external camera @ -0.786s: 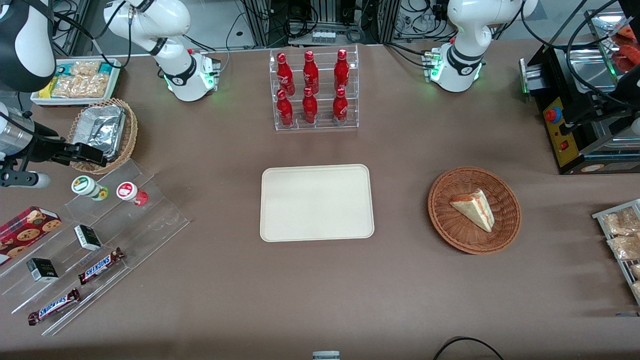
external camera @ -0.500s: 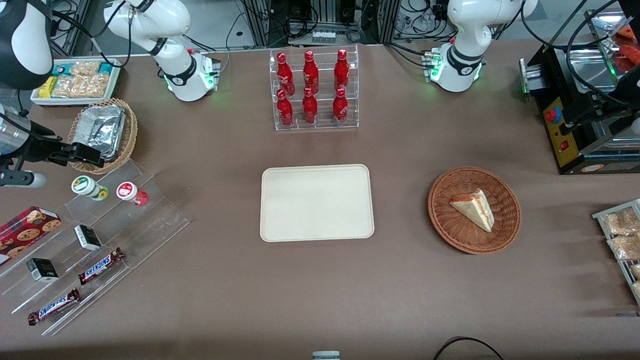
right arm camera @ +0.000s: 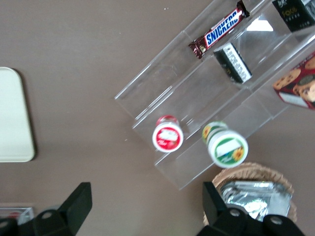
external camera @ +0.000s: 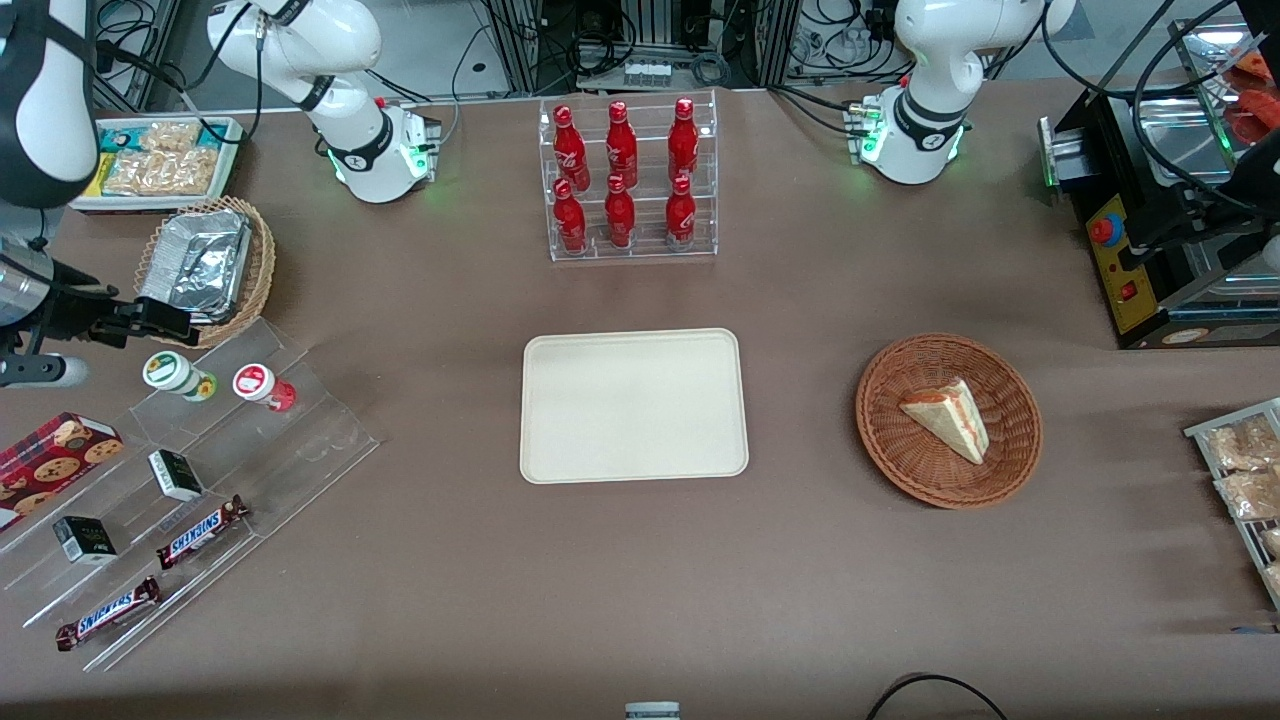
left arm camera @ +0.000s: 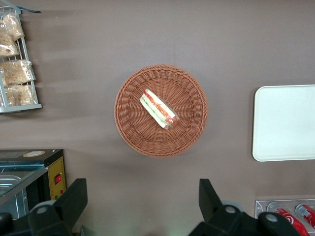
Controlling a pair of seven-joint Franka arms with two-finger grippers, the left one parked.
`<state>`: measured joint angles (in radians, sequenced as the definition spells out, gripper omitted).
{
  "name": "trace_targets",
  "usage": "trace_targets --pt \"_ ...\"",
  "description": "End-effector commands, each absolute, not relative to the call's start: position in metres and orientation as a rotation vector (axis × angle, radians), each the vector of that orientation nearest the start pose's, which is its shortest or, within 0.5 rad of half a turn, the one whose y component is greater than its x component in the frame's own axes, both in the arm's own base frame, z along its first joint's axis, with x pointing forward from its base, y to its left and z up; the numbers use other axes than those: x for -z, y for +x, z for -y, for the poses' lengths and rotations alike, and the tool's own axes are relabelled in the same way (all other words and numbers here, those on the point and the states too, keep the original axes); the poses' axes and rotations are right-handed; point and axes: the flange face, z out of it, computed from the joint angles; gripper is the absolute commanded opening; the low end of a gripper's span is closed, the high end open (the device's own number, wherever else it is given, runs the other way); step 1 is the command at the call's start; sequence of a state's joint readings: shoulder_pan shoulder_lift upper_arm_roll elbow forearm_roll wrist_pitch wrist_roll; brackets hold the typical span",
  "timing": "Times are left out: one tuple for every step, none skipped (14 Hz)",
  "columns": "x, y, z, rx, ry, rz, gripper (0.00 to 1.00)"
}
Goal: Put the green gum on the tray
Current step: 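Move the right gripper toward the green-lidded gum tub on the acrylic display, then lower the open right gripper around the green-lidded gum tub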
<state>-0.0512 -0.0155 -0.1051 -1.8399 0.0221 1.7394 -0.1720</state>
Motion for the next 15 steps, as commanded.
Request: trace_targets --pt "-0.491 0.527 0.119 -0.081 -3.098 0.219 1.00" --pt "-0.482 0.522 0.125 -0.037 -3.099 0.305 1.00" --pt "-0.470 0.515 0.128 0.004 -3.099 0.398 1.00" --pt "-0.464 0.507 0.133 0.033 -3.099 0.460 1.00" --pt "-0.455 0.501 0.134 0.039 -3.085 0.550 1.00" --pt "-0.450 0.496 0.133 0.057 -3.075 0.627 1.00" --pt "-0.446 0.491 0.135 0.081 -3.070 0.684 1.00" --pt "-0.439 0.487 0.140 0.083 -3.062 0.729 1.00" --pt "-0.434 0.485 0.145 0.091 -3.056 0.772 1.00" --pt "-0.429 0.486 0.147 0.105 -3.049 0.827 1.00" --pt "-0.425 0.484 0.156 0.116 -3.049 0.853 1.00" --pt "-0.422 0.483 0.161 0.129 -3.052 0.868 1.00" --pt "-0.417 0.484 0.161 0.140 -3.051 0.895 1.00" --pt "-0.411 0.485 0.162 0.140 -3.052 0.896 1.00" --pt "-0.405 0.487 0.163 0.132 -3.051 0.895 1.00"
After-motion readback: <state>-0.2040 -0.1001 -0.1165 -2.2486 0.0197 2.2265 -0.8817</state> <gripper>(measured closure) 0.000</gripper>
